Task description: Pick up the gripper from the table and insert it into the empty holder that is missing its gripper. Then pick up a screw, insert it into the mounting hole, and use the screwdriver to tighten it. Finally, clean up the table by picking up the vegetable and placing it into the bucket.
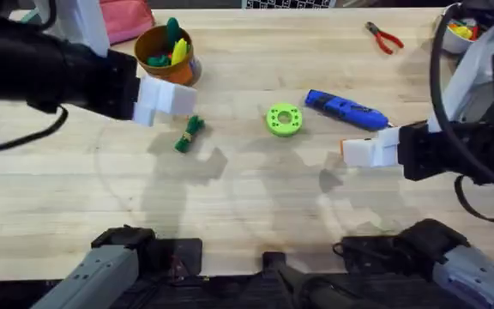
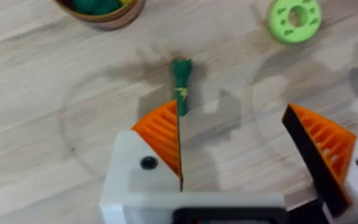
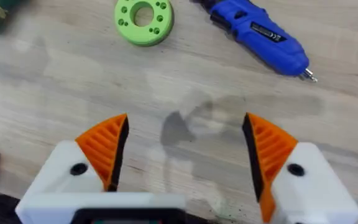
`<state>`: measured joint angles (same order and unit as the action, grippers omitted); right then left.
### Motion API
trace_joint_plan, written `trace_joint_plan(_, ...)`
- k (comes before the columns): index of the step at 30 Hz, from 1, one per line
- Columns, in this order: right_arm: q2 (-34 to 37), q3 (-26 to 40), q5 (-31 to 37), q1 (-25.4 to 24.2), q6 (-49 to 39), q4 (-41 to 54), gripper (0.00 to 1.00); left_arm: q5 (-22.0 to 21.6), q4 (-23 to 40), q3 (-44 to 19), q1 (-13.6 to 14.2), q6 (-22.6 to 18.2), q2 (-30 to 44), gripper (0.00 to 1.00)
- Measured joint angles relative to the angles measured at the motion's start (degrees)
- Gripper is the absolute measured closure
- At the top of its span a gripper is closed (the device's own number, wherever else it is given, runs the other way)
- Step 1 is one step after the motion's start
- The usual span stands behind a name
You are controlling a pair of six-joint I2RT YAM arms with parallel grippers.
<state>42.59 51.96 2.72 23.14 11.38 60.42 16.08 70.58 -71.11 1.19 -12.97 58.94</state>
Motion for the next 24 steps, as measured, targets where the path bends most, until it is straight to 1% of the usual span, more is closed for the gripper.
trace_joint_plan(3, 0.0, 0.0, 0.0, 0.0, 0.2, 0.0, 0.01, -5.19, 3.29, -1.59, 0.0, -0.74, 3.33, 0.015)
trace_joint_plan(8, 0.0, 0.0, 0.0, 0.0, 0.22, 0.0, 0.01, -10.19, 3.27, -1.59, 0.81, -0.71, 13.07, 0.015)
trace_joint_plan(12, 0.0, 0.0, 0.0, 0.0, 0.24, 0.0, 0.01, -12.35, 2.61, -1.59, 1.74, -0.29, 21.46, 0.015)
trace_joint_plan(16, 0.0, 0.0, 0.0, 0.0, 0.22, 0.0, 0.01, -13.77, 1.19, -1.59, 2.86, -0.24, 28.21, 0.015)
trace_joint_plan(21, 0.0, 0.0, 0.0, 0.0, 0.22, 0.0, 0.01, -14.88, -2.05, -1.08, 3.98, -0.11, 33.7, 0.013)
trace_joint_plan(24, 0.0, 0.0, 0.02, 0.0, 0.22, 0.0, 0.009, -15.33, -5.12, 0.59, 4.71, -0.09, 36.79, 0.015)
